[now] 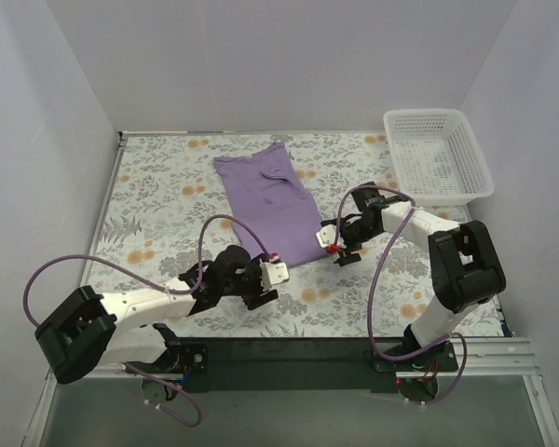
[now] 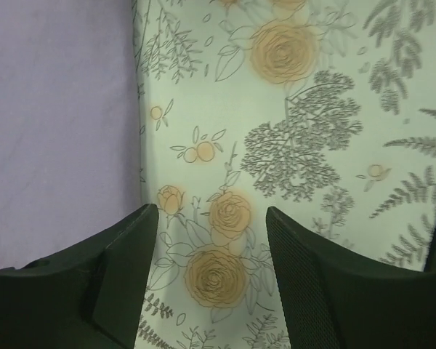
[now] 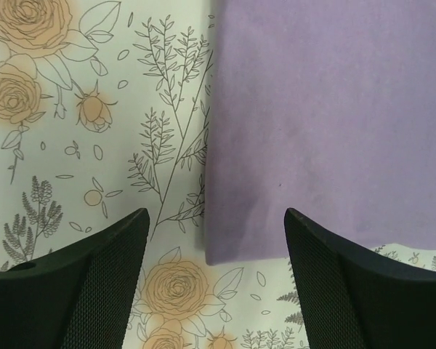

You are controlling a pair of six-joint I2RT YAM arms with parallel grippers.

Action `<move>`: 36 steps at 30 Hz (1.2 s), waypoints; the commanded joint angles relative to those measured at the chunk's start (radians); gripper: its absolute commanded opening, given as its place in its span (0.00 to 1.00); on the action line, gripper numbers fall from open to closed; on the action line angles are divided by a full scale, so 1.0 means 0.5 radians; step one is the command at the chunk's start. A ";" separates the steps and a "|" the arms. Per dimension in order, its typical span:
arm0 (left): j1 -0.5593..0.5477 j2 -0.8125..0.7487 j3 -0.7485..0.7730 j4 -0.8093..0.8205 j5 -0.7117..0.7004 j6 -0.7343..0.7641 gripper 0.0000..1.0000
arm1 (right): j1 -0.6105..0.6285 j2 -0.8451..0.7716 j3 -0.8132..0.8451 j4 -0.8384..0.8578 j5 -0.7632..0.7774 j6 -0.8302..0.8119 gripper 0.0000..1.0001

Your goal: Fold and stack the t-shirts

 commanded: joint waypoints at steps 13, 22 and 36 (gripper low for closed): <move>-0.020 0.450 0.016 0.297 -0.544 0.208 0.54 | 0.139 0.174 0.000 0.437 0.350 0.170 0.57; -0.023 0.628 0.056 0.289 -0.631 0.186 0.00 | 0.145 0.168 -0.067 0.382 0.344 0.201 0.01; -0.781 0.100 0.129 -0.248 -0.066 -0.246 0.00 | 0.145 -0.812 -0.659 -0.697 0.255 -0.118 0.01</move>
